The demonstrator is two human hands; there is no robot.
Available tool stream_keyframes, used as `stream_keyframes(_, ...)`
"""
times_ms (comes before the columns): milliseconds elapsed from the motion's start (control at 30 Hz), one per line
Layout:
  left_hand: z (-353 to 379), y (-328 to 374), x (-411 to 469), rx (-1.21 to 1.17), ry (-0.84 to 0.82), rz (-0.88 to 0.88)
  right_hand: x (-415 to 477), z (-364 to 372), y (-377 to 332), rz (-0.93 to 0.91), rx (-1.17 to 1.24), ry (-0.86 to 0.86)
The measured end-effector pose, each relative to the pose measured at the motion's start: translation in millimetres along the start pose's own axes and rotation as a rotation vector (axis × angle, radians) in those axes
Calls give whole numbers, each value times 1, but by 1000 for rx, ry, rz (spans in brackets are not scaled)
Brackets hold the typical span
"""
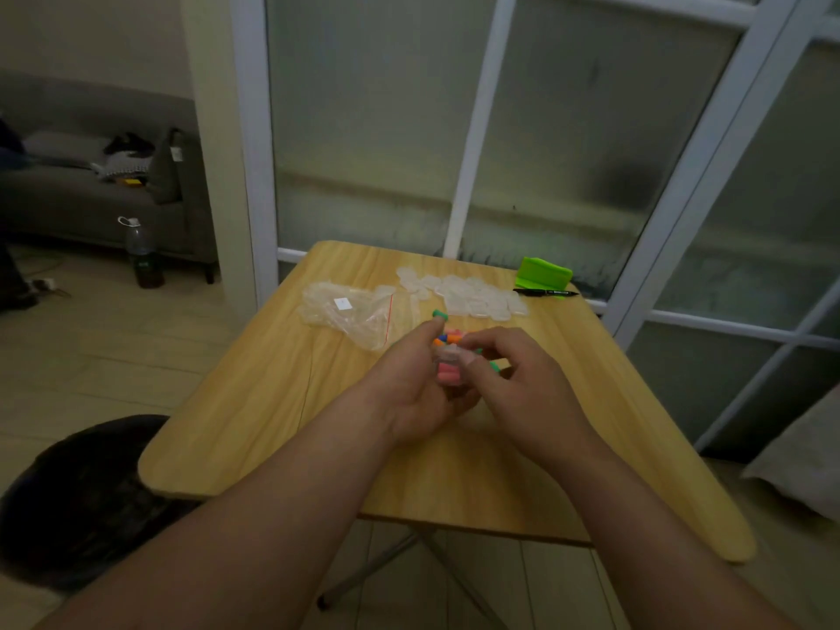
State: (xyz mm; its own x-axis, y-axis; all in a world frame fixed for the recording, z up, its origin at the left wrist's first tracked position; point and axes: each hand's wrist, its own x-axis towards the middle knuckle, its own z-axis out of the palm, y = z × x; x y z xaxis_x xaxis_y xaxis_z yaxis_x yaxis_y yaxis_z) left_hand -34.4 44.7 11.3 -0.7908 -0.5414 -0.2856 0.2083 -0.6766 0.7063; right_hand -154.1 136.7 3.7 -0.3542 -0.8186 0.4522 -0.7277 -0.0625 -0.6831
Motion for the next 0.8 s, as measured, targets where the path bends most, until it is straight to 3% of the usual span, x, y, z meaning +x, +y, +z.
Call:
stream_keyframes(200, 1, 0, 5, -6, -8, 0, -7, 5, -5, -33, -137, -95)
stream_keyframes(500, -2, -8, 5, 114, -28, 47, -4, -4, 12, 11, -57, -107)
stream_keyframes(800, 2, -14, 8, 188, 26, 111, -4, -5, 29, -11, -166, -100)
